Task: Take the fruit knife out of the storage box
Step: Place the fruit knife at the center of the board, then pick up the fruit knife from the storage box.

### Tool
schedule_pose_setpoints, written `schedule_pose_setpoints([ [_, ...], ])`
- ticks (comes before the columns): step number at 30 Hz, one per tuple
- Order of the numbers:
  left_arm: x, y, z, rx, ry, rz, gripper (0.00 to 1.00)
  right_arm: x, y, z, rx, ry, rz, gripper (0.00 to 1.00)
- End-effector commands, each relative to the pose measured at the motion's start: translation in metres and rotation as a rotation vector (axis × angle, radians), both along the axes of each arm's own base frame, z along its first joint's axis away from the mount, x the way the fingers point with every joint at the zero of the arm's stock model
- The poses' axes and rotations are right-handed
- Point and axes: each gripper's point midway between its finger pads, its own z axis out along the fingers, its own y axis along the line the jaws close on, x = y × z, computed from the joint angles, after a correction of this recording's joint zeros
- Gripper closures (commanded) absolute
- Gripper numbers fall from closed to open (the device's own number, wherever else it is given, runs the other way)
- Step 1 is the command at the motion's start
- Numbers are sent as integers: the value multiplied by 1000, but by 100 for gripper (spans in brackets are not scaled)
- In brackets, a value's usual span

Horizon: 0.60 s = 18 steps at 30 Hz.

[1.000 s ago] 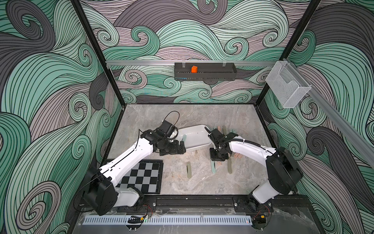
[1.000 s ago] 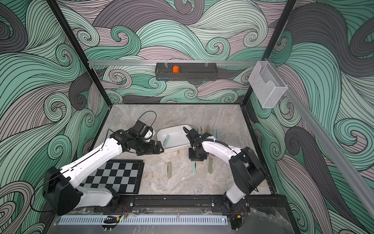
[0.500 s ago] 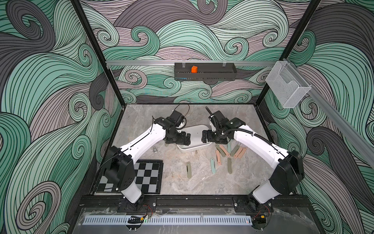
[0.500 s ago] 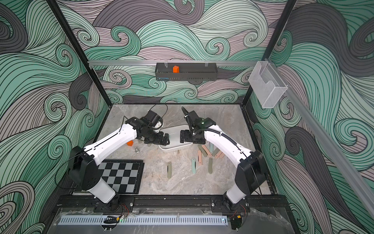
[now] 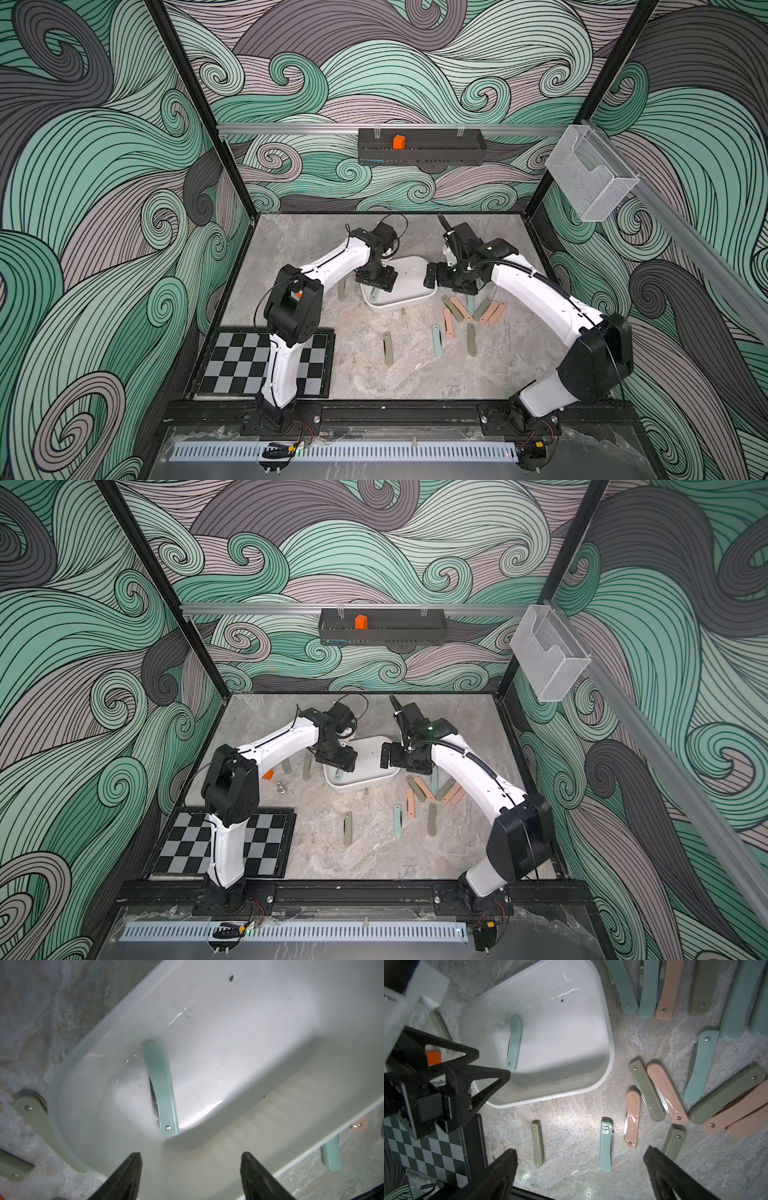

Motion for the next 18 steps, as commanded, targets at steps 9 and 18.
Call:
schedule_pose_setpoints([
  [9, 25, 7, -46, 82, 53, 18, 30, -3, -23, -7, 14, 39, -11, 2],
  [18, 24, 10, -68, 69, 124, 19, 41, 0, -31, -12, 17, 56, -34, 2],
])
